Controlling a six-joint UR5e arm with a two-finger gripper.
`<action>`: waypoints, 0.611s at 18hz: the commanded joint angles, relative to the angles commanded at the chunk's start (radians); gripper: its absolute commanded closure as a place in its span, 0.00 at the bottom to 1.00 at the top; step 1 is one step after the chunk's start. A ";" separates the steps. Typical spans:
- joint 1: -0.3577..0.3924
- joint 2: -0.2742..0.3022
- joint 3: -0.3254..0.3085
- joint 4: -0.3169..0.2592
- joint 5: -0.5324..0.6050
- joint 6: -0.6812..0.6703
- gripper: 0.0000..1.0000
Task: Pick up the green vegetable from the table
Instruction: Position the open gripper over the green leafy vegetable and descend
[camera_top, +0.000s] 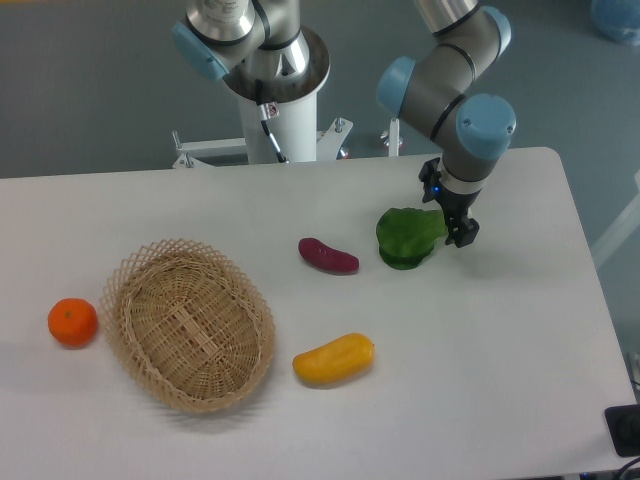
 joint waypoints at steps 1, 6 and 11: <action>-0.003 0.000 -0.002 0.006 0.000 -0.025 0.27; -0.005 -0.002 -0.009 0.021 0.002 -0.039 0.27; -0.005 -0.002 0.000 0.021 0.003 -0.060 0.61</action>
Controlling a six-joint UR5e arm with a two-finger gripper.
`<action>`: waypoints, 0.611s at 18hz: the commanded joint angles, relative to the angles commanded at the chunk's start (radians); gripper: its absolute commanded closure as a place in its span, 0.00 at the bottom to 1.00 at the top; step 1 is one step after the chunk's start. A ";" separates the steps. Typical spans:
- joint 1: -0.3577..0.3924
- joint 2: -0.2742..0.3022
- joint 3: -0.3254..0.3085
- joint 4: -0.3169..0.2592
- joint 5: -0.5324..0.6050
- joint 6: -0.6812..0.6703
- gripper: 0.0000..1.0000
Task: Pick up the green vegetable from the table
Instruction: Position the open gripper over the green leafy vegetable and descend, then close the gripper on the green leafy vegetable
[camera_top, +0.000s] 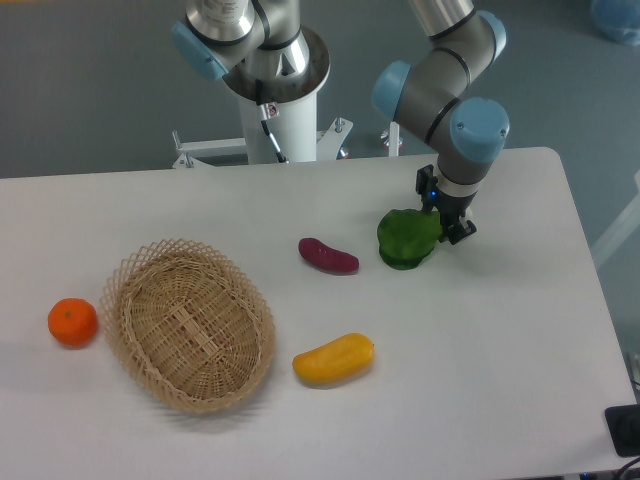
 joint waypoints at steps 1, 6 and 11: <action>0.000 0.000 0.002 0.000 0.000 0.000 0.67; 0.000 0.000 0.018 -0.003 0.006 -0.001 0.68; -0.012 0.009 0.074 -0.021 0.008 -0.005 0.68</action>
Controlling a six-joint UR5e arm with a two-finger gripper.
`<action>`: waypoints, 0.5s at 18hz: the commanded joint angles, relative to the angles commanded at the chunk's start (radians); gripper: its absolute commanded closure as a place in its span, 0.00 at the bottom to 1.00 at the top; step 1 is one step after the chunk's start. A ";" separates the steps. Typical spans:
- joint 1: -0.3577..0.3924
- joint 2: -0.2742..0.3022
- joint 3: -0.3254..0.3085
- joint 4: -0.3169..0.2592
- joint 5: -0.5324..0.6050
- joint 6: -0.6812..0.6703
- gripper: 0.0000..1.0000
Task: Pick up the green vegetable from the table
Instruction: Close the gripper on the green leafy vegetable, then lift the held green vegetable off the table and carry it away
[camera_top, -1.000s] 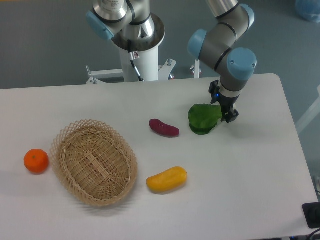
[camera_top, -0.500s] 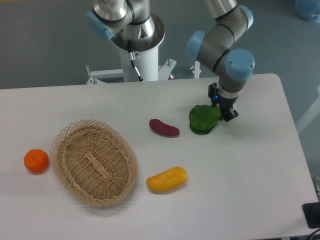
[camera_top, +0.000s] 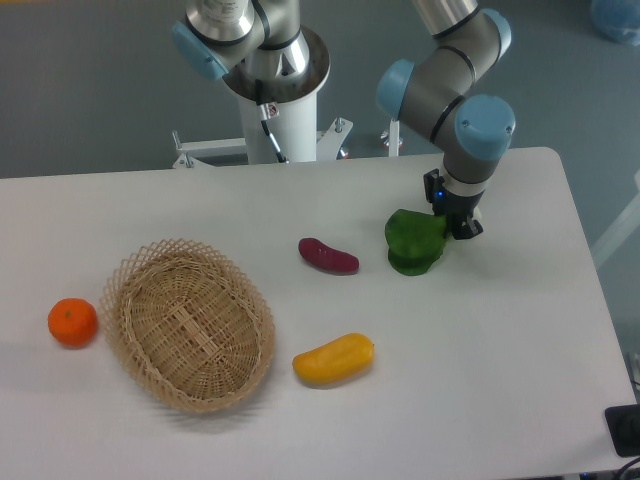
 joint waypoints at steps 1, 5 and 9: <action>-0.011 0.000 0.015 -0.005 0.000 -0.005 0.68; -0.048 0.000 0.086 -0.046 -0.008 -0.096 0.68; -0.084 -0.006 0.155 -0.063 -0.014 -0.195 0.70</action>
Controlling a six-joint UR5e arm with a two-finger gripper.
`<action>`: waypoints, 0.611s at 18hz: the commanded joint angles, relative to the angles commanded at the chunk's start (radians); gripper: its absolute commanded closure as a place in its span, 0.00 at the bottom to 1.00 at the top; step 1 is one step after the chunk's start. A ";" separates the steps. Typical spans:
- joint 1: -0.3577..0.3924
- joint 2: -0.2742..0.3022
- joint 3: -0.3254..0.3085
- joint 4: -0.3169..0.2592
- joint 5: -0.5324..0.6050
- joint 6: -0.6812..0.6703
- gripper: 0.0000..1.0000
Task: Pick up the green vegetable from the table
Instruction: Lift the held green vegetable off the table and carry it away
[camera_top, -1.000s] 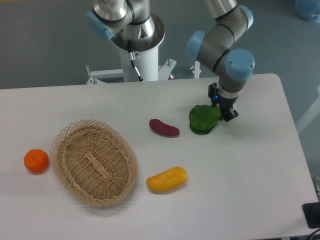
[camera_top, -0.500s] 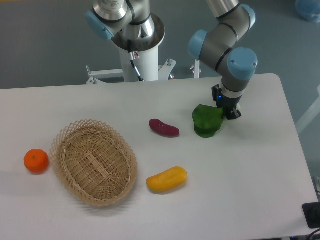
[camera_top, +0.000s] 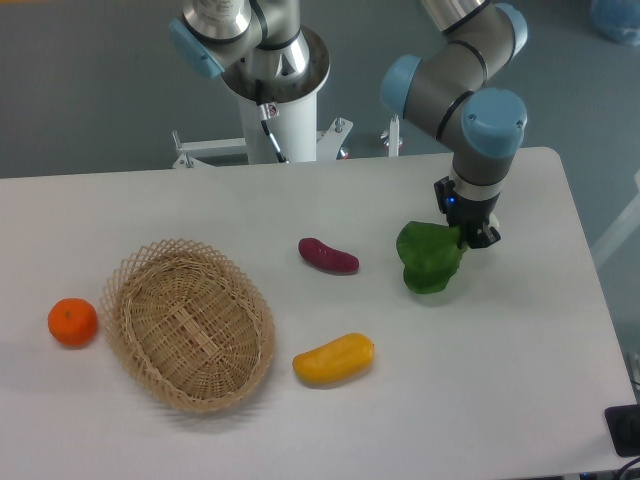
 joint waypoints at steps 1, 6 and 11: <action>-0.011 -0.003 0.017 0.000 -0.002 -0.012 0.71; -0.057 -0.058 0.138 -0.014 -0.015 -0.135 0.71; -0.110 -0.138 0.316 -0.130 -0.018 -0.253 0.72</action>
